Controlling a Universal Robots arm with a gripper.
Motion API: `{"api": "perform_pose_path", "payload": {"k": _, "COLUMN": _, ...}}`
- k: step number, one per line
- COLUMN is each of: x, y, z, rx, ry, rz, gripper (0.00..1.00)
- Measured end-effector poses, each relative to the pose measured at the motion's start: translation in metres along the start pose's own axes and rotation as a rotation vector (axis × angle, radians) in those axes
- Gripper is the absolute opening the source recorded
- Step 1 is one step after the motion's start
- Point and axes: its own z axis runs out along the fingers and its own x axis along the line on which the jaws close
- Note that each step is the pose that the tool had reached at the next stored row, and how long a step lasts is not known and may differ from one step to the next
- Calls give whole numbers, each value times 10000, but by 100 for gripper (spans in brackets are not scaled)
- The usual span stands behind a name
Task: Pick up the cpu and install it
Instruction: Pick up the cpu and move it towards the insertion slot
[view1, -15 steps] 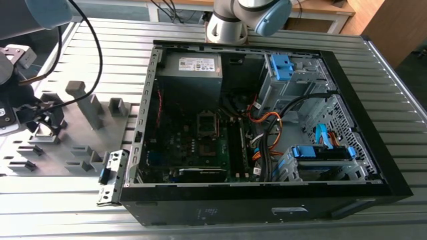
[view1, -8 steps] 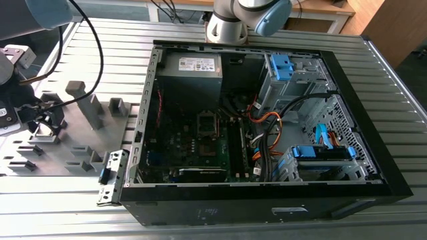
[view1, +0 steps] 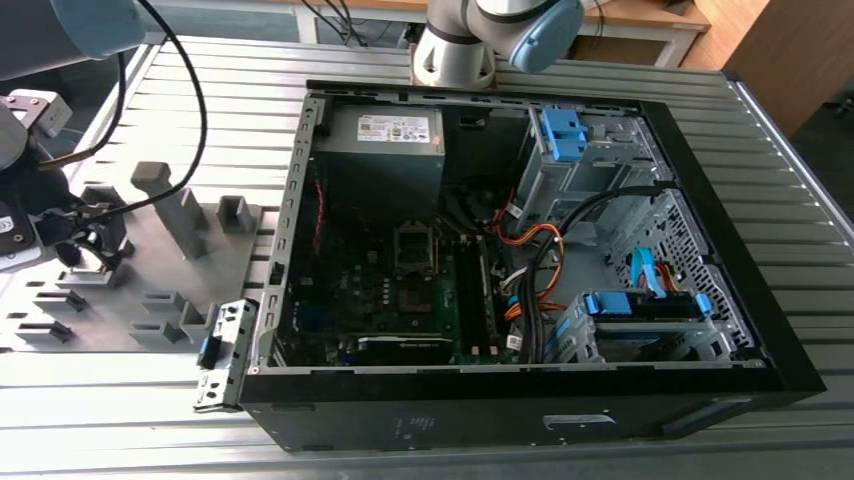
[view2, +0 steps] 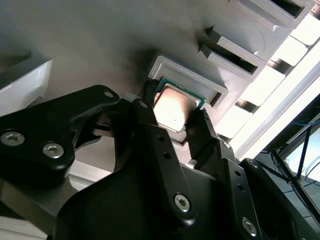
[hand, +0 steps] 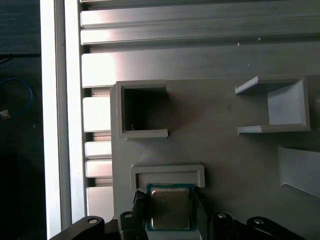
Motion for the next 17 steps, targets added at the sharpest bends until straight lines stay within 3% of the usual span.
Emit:
{"api": "perform_pose_path", "payload": {"k": 1, "x": 0, "y": 0, "z": 0, "rx": 0, "ry": 0, "rz": -2, "gripper": 51}}
{"api": "perform_pose_path", "payload": {"k": 14, "x": 0, "y": 0, "z": -2, "rx": -1, "ry": -1, "rz": -15, "gripper": 47}}
{"api": "perform_pose_path", "payload": {"k": 17, "x": 0, "y": 1, "z": -31, "rx": 0, "ry": 2, "rz": -15, "gripper": 47}}
